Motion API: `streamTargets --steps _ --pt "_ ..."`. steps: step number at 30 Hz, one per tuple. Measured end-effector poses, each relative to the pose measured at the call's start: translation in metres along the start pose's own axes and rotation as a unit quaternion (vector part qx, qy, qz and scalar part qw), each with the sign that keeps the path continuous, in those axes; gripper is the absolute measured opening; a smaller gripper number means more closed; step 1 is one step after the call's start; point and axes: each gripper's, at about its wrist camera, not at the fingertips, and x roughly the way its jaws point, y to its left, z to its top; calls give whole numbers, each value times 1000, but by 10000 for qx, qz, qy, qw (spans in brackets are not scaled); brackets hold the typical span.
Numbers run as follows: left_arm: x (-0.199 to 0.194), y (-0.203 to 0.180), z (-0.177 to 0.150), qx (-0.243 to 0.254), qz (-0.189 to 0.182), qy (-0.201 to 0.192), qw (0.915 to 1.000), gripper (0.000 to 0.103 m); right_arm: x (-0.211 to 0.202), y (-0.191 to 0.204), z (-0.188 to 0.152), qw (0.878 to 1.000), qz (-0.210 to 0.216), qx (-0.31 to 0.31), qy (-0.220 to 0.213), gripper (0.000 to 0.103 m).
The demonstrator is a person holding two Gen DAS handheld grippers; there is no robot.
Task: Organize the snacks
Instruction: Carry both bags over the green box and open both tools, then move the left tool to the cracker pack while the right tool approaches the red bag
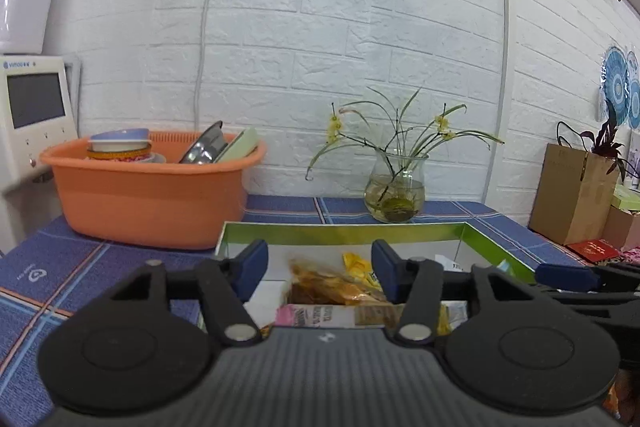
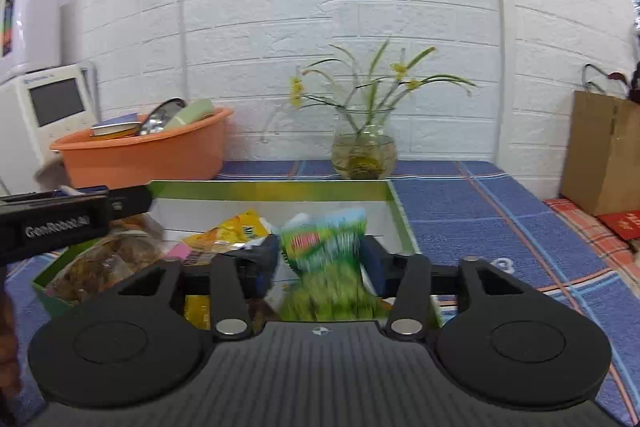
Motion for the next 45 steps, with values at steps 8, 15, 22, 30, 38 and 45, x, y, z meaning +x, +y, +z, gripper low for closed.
streamTargets --steps 8,15,22,30,38,45 --pt "-33 -1 16 311 259 -374 9985 62 -15 -1 7 9992 -162 -36 -365 103" --pt "-77 -6 31 154 238 -561 9980 67 -34 0 19 9967 -296 -203 -730 103" --pt "-144 -13 -13 341 530 -320 9975 72 -65 -3 27 9957 4 145 -917 103" --pt "-185 -15 -62 131 550 527 9970 75 -122 -2 0 9972 624 48 -409 103" --pt "-196 -37 -91 -3 236 1001 9947 93 -170 -3 -55 9997 103 -83 191 103" --pt "-203 -48 -92 271 253 1026 9940 93 -166 -6 -69 9975 -357 240 567 103"
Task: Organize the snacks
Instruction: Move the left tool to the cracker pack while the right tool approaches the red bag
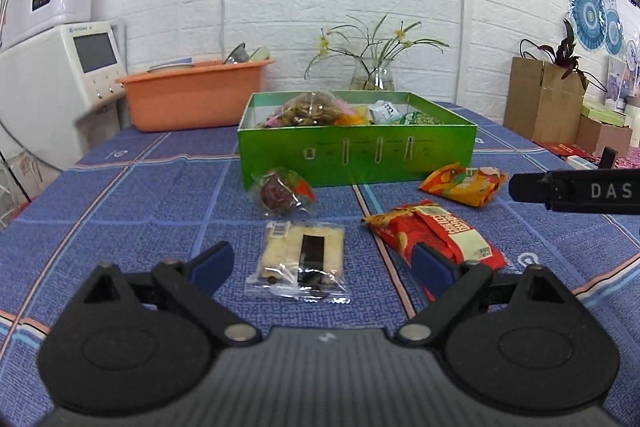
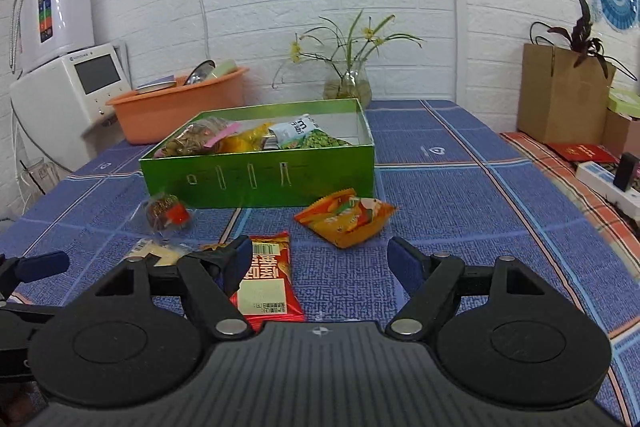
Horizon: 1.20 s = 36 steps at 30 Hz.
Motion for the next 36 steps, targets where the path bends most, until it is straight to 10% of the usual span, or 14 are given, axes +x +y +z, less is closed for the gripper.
streamTargets --steps 36 --pt "37 6 13 453 430 368 9974 93 2 3 -12 9996 217 -140 60 103"
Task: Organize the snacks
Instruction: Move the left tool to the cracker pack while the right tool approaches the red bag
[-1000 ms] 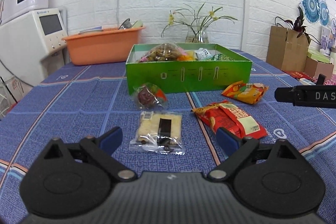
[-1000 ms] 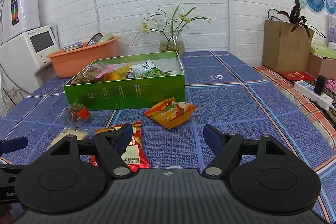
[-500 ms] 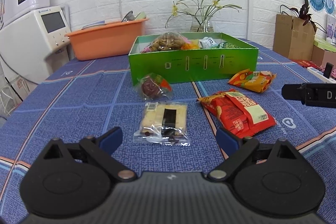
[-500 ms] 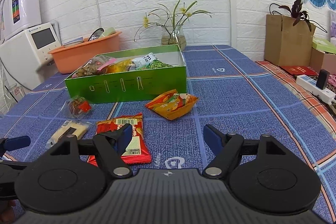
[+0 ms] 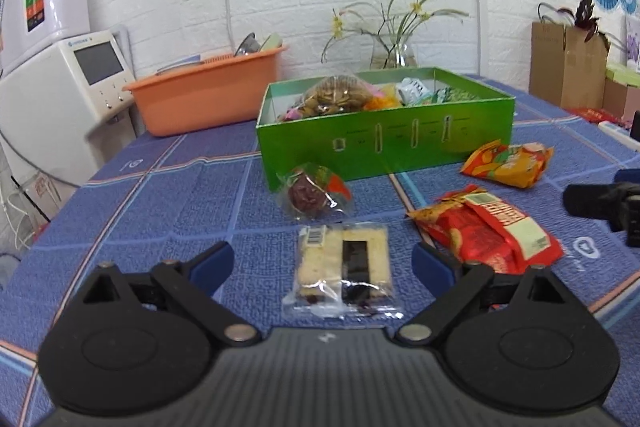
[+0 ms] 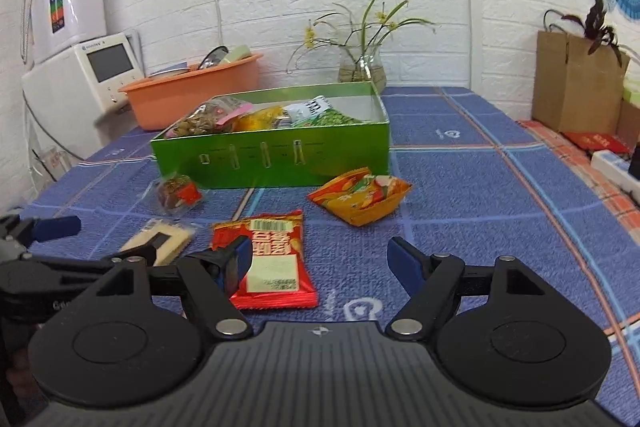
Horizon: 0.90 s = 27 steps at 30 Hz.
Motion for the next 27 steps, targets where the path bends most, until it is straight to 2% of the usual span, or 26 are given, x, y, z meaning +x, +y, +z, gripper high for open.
streamTargets --steps 4,7,10,13,17,21,27 --pt "12 -1 1 86 -194 174 9996 93 2 -12 3 10000 21 59 -19 103" --pt "19 -7 -3 182 -192 229 9994 93 8 -20 9 9992 -176 349 94 103" --pt "28 -8 -4 179 -281 394 9987 93 19 -13 11 9987 133 428 260 103" --pt "35 0 -3 -113 -468 530 9974 93 39 1 11 9954 613 515 533 103" --pt "40 6 -3 -330 -619 653 9954 93 67 19 11 9910 584 470 1105 103" --pt "41 6 -3 -298 -653 654 9953 96 67 26 12 9935 603 108 956 103" --pt "42 6 -3 -316 -652 661 9952 97 68 34 19 9929 675 -191 958 103"
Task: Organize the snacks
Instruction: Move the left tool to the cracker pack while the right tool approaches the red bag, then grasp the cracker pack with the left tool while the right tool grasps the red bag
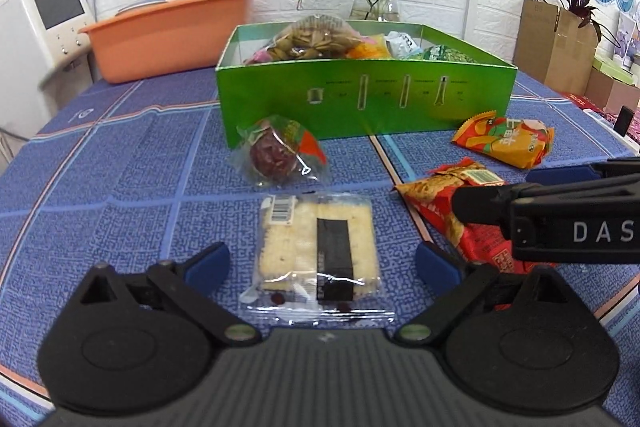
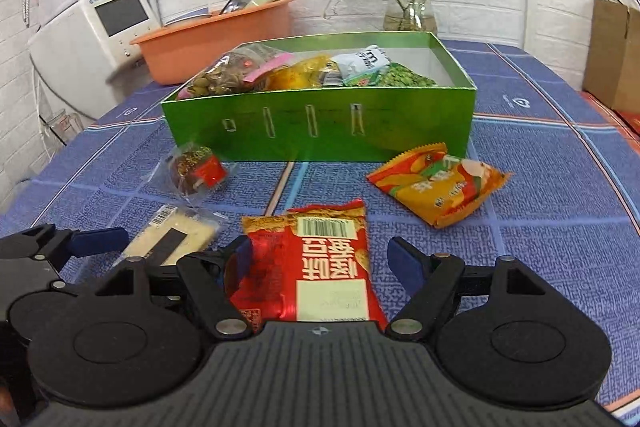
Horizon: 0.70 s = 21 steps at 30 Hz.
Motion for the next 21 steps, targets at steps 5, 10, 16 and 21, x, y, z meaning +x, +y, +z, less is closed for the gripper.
streamTargets --steps 5,10,16,21 --pt "0 0 0 -9 -6 6 10000 97 10 8 -1 9995 -57 -318 67 103" --pt "0 1 0 -10 -6 5 10000 97 14 -4 -2 9996 114 -27 242 103" --pt "1 0 1 9 -18 5 10000 97 15 -7 -3 9997 71 -76 211 103" --pt "1 -2 1 51 -60 5 10000 97 17 -14 -3 9995 185 -176 160 103"
